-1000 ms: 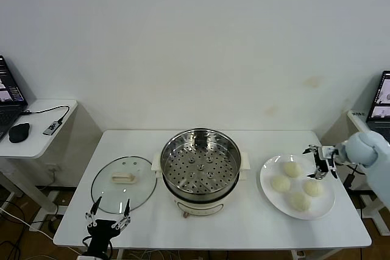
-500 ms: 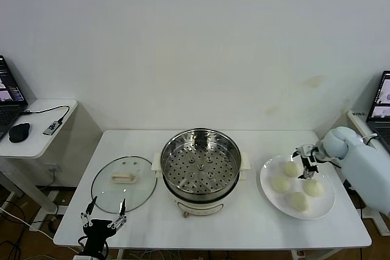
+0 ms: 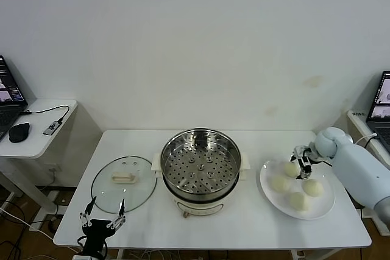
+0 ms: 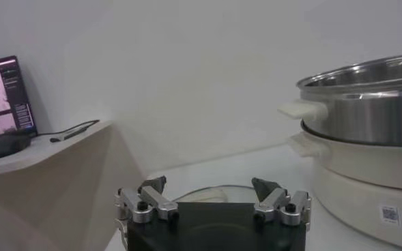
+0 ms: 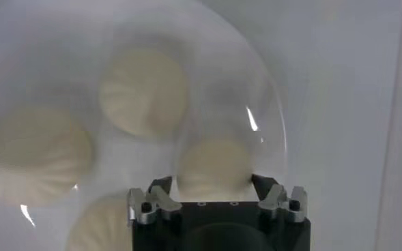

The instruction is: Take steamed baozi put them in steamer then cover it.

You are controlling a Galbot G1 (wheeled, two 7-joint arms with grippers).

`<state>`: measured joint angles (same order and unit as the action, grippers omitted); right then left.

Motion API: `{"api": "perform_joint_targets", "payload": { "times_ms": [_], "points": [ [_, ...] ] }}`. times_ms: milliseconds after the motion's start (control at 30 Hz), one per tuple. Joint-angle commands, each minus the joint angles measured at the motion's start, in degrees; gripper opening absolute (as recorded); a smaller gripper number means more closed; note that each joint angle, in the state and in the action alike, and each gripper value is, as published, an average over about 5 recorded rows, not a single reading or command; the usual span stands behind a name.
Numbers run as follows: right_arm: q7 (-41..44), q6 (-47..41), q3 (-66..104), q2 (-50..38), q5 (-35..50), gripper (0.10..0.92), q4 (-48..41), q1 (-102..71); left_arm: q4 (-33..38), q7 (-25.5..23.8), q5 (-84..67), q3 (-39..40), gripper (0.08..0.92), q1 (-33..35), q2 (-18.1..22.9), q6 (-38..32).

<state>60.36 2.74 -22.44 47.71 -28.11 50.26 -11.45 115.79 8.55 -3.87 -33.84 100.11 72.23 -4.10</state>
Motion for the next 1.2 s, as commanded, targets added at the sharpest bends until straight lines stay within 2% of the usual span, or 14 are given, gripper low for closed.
{"api": "perform_joint_targets", "payload": {
  "times_ms": [33, 300, 567, 767, 967, 1200],
  "points": [
    [-0.11, 0.1, -0.26, 0.81, -0.75, 0.631, -1.3, 0.45, 0.3, 0.04, 0.12, -0.06, 0.823, 0.24, 0.05, -0.13],
    [0.75, -0.71, -1.65, -2.18, 3.08, 0.571, 3.58, 1.16, 0.97, 0.03, 0.11, -0.34, 0.823, 0.86, 0.05, -0.37],
    [2.57, -3.49, -10.62, -13.38, 16.11, 0.568, 17.35, 9.93, 1.87, -0.21, -3.12, 0.02, 0.823, 1.57, 0.19, -0.6],
    [2.86, -5.89, -17.83, -17.76, 25.96, 0.57, 23.65, 22.0, 1.45, -0.27, -9.31, 0.14, 0.823, 1.64, -0.1, -1.31],
    [2.29, -7.13, -26.98, -16.4, 35.4, 0.571, 27.8, 33.35, 1.14, -0.68, -11.56, 0.07, 0.823, 1.65, -0.69, -2.12],
    [-0.19, -6.05, -37.68, -6.99, 41.49, 0.574, 29.03, 44.49, 1.0, -0.89, -11.5, 0.01, 0.823, 1.07, -0.97, -2.24]
  ]
}}
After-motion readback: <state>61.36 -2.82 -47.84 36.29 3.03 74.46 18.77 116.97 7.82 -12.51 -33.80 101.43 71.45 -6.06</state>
